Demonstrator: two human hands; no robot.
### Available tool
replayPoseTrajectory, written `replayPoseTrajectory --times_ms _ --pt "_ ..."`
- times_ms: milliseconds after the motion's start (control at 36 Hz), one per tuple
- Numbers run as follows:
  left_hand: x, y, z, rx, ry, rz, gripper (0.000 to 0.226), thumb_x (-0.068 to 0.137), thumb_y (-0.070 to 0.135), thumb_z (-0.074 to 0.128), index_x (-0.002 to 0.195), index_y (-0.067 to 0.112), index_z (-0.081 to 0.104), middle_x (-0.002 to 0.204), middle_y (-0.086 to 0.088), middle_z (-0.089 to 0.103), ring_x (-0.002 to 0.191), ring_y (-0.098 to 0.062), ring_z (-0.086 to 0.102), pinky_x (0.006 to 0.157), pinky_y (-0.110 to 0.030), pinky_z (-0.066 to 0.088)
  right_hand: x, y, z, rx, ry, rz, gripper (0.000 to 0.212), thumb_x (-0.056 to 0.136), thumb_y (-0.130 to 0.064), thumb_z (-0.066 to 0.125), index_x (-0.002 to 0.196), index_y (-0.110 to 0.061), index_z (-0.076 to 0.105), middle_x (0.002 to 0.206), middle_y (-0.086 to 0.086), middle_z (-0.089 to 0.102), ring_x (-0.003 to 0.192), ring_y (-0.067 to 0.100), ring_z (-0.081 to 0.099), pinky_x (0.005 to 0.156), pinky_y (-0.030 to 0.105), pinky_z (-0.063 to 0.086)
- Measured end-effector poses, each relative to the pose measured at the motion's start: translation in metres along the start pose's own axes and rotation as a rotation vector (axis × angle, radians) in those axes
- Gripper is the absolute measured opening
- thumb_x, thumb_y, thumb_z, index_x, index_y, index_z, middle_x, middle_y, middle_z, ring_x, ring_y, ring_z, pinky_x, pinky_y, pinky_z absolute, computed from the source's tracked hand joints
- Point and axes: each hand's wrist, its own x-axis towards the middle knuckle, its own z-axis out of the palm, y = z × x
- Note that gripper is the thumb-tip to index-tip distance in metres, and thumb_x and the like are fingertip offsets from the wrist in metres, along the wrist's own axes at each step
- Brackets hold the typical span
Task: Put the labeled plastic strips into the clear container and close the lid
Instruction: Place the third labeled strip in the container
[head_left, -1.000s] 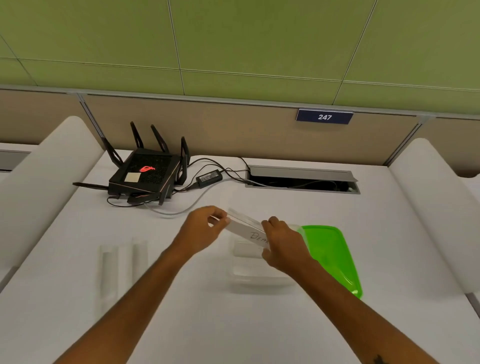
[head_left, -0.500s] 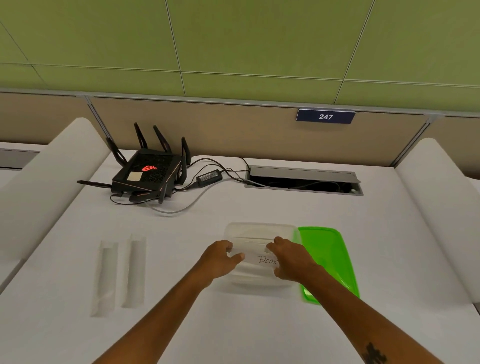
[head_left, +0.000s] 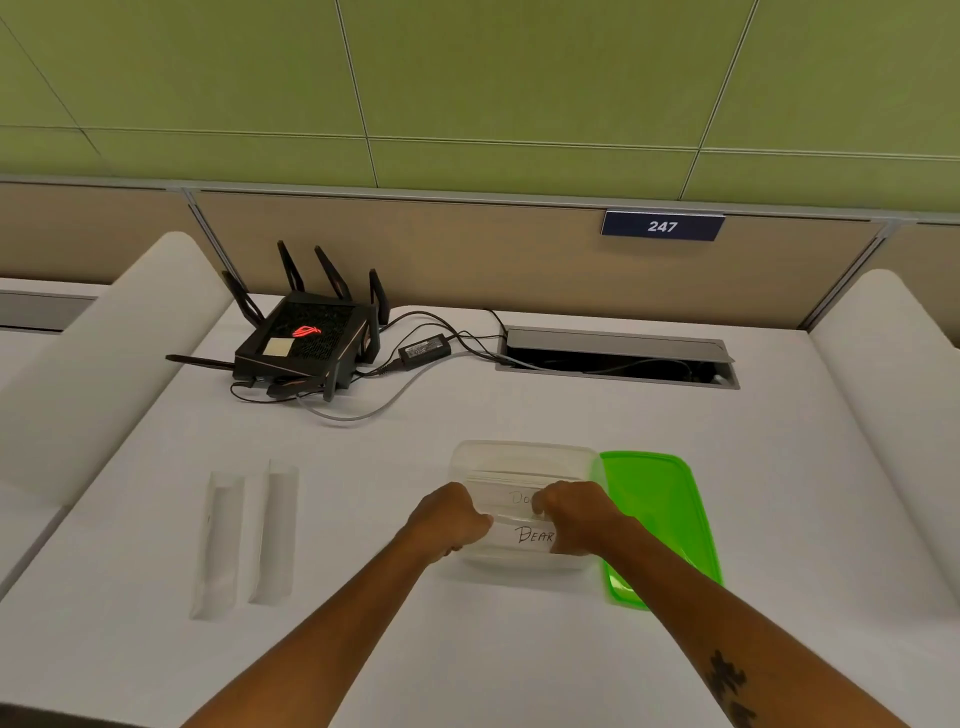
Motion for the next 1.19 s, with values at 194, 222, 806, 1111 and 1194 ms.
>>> replayPoseTrajectory --times_ms 194,222,806,1111,1194 --pt "0.000 0.013 0.003 0.009 -0.054 -0.081 0.014 0.072 0.008 0.048 0.079 0.007 0.060 0.065 -0.008 0.057 0.057 -0.024 0.050 0.053 -0.026 0.037 0.004 -0.004 0.001 -0.089 -0.047 -0.022 0.035 0.080 -0.037 0.071 0.110 -0.018 0.067 0.107 0.009 0.069 0.093 0.034 0.069 0.078 0.036 0.053" --pt "0.000 0.014 0.004 0.013 -0.062 -0.085 0.013 0.072 0.006 0.047 0.077 0.009 0.058 0.064 -0.009 0.057 0.057 -0.024 0.051 0.055 -0.027 0.038 0.004 -0.004 0.001 -0.107 -0.052 -0.029 0.033 0.080 -0.035 0.071 0.108 -0.018 0.067 0.106 0.009 0.070 0.092 0.034 0.069 0.077 0.036 0.053" --pt "0.007 0.009 0.011 -0.034 -0.107 -0.058 0.034 0.071 0.011 0.048 0.100 0.007 0.066 0.066 -0.008 0.060 0.056 -0.022 0.053 0.056 -0.027 0.039 -0.003 -0.010 -0.002 -0.301 -0.103 -0.125 0.026 0.084 -0.027 0.062 0.103 -0.010 0.067 0.104 0.014 0.069 0.089 0.038 0.068 0.073 0.037 0.050" --pt "0.008 -0.001 0.010 -0.024 -0.092 -0.011 0.030 0.081 0.017 0.055 0.108 0.009 0.065 0.076 -0.008 0.063 0.059 -0.021 0.056 0.057 -0.028 0.041 -0.007 -0.012 0.001 -0.247 -0.103 -0.038 0.032 0.083 -0.034 0.064 0.108 -0.016 0.069 0.107 0.010 0.069 0.094 0.035 0.068 0.076 0.036 0.050" --pt "0.009 -0.003 0.010 -0.005 -0.090 0.009 0.032 0.082 0.018 0.056 0.112 0.009 0.065 0.081 -0.009 0.067 0.060 -0.022 0.056 0.058 -0.029 0.042 -0.008 -0.013 0.001 -0.218 -0.113 0.000 0.035 0.081 -0.035 0.065 0.112 -0.017 0.068 0.110 0.010 0.068 0.097 0.034 0.067 0.077 0.036 0.050"
